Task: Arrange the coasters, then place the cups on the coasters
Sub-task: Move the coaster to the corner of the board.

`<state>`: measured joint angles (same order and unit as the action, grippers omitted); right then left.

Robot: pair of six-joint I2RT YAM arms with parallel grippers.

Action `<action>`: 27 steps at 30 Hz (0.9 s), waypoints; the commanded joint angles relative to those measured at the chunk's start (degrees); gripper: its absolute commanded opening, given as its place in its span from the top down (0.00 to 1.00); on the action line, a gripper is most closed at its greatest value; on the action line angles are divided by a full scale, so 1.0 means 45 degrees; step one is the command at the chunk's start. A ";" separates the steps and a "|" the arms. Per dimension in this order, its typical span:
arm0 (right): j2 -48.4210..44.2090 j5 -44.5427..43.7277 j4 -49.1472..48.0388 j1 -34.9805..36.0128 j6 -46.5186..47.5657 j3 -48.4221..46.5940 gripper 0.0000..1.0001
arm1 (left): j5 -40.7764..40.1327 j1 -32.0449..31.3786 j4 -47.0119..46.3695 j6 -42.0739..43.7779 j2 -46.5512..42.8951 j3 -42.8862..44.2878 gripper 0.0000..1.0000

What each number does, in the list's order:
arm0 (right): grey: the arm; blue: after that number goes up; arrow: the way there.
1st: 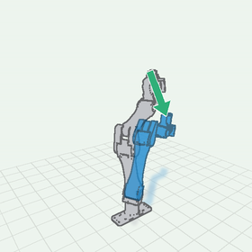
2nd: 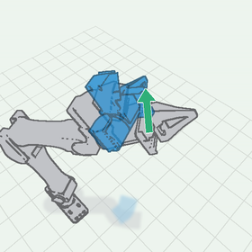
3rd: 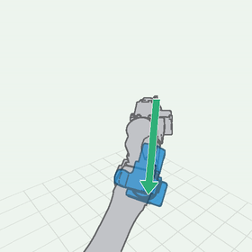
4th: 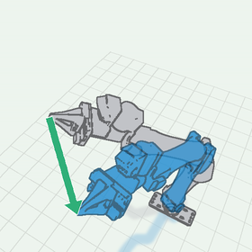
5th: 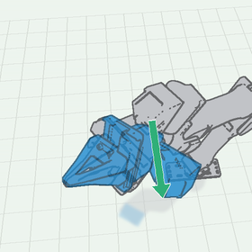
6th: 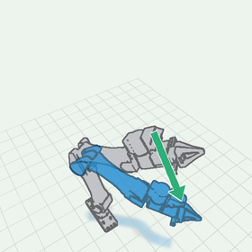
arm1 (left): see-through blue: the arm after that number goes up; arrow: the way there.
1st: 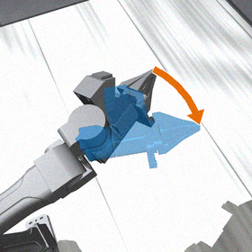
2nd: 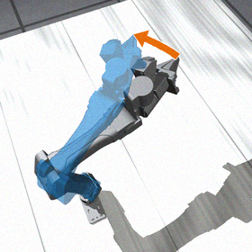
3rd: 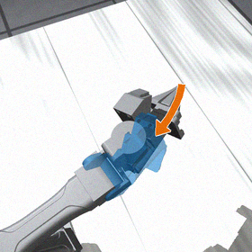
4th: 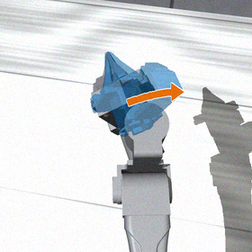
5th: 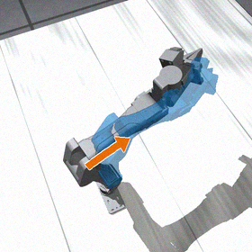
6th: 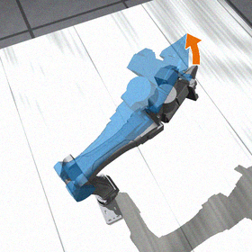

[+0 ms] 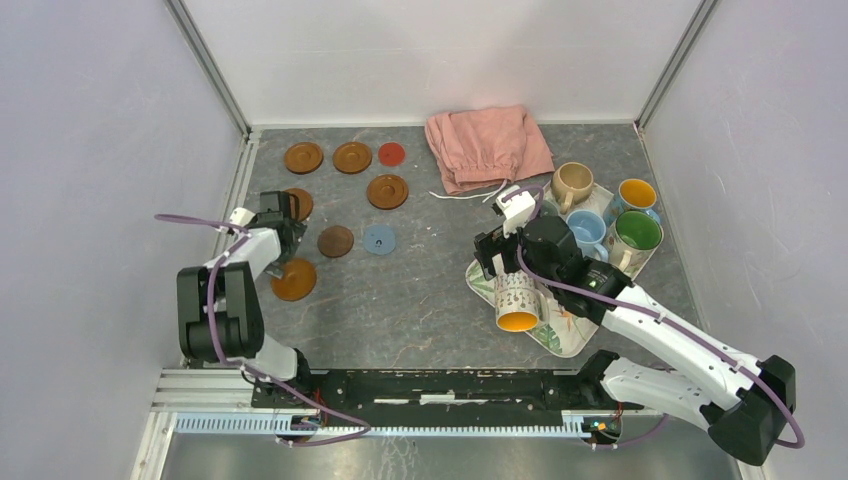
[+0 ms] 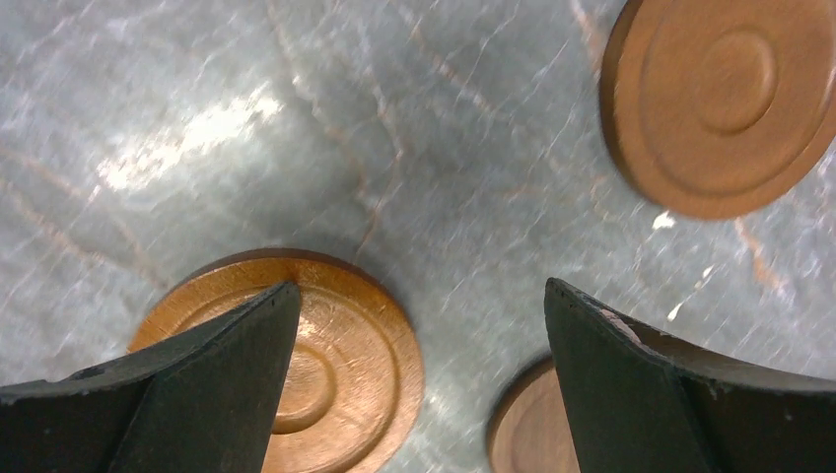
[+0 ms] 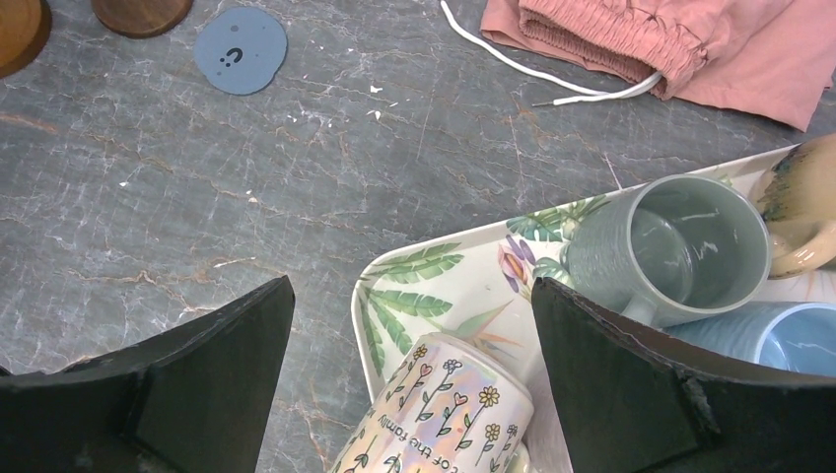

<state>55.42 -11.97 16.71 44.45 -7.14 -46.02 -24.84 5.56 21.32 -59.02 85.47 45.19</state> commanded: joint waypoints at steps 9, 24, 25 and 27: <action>-0.0103 -0.0265 -0.0491 -0.0057 0.0325 -0.0027 0.02 | 0.0358 0.0753 -0.1618 0.1634 0.2830 0.2943 0.00; -0.0030 -0.0475 -0.0467 -0.0071 0.0356 -0.0104 0.02 | 0.1993 0.0706 -0.2572 0.2262 0.3955 0.3764 0.00; -0.0029 -0.0475 -0.0471 -0.0054 0.0338 -0.0105 0.02 | 0.2052 0.0689 -0.2624 0.2316 0.3956 0.3791 0.00; -0.0041 -0.0487 -0.0441 -0.0059 0.0333 -0.0108 0.02 | 0.2173 0.0673 -0.2608 0.2395 0.3909 0.3861 0.00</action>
<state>55.44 -12.86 16.75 44.45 -6.22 -46.02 -18.11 8.78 11.46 -51.40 101.78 60.97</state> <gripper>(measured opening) 0.982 0.994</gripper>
